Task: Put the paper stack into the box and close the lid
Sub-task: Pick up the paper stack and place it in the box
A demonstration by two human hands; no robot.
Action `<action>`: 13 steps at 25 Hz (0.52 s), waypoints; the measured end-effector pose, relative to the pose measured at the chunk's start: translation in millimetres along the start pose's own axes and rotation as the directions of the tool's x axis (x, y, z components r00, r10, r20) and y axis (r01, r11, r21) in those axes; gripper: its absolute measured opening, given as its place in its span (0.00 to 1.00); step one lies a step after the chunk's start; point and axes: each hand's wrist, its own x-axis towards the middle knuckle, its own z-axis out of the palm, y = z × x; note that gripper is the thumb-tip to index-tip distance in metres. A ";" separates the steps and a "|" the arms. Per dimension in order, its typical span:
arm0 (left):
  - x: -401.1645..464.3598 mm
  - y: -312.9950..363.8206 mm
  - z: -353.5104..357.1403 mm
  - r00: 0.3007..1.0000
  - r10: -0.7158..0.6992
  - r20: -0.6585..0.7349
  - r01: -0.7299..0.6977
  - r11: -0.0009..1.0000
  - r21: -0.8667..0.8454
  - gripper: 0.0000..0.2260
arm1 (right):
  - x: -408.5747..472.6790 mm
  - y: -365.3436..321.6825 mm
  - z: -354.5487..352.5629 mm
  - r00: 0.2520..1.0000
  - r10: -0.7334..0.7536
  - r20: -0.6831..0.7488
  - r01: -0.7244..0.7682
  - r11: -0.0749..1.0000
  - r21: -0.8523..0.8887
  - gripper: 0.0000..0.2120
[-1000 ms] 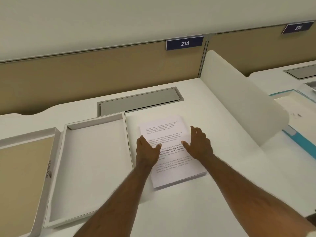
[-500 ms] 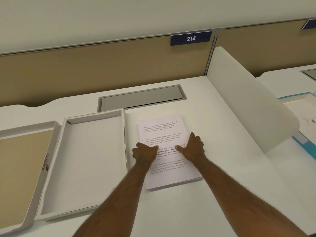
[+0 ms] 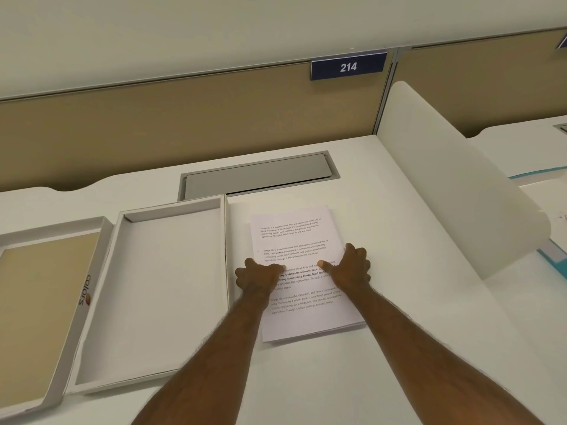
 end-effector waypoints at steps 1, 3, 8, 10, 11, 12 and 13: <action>-0.4 -1.4 0.7 0.999 0.028 -0.016 -0.028 0.999 -0.020 0.34 | 0.5 0.7 0.8 1.000 0.000 -0.003 0.000 1.000 0.006 0.39; -0.1 -4.0 2.5 0.995 0.092 -0.037 -0.094 0.992 -0.082 0.31 | 1.2 2.1 2.3 1.000 -0.004 -0.012 0.004 1.000 0.015 0.39; 0.2 2.2 4.1 0.999 0.039 0.024 -0.030 0.955 -0.296 0.23 | 1.9 5.7 4.7 1.000 -0.013 -0.028 0.015 0.999 0.036 0.40; 3.6 2.1 4.2 0.999 0.010 0.034 0.001 0.952 -0.307 0.20 | 1.8 7.0 5.5 0.999 -0.018 -0.031 0.019 0.999 0.046 0.39; 3.6 0.8 4.4 0.999 0.024 0.025 -0.015 0.948 -0.319 0.17 | 1.8 7.9 5.9 0.999 -0.020 -0.034 0.022 0.999 0.049 0.39; 1.6 -0.7 4.2 0.998 0.060 0.010 -0.053 0.937 -0.346 0.15 | 2.0 8.6 5.9 0.999 -0.022 -0.037 0.024 0.998 0.051 0.39; -2.0 -2.8 3.7 0.993 0.115 -0.011 -0.111 0.918 -0.380 0.12 | 2.1 9.5 5.4 0.999 -0.024 -0.039 0.026 0.998 0.057 0.39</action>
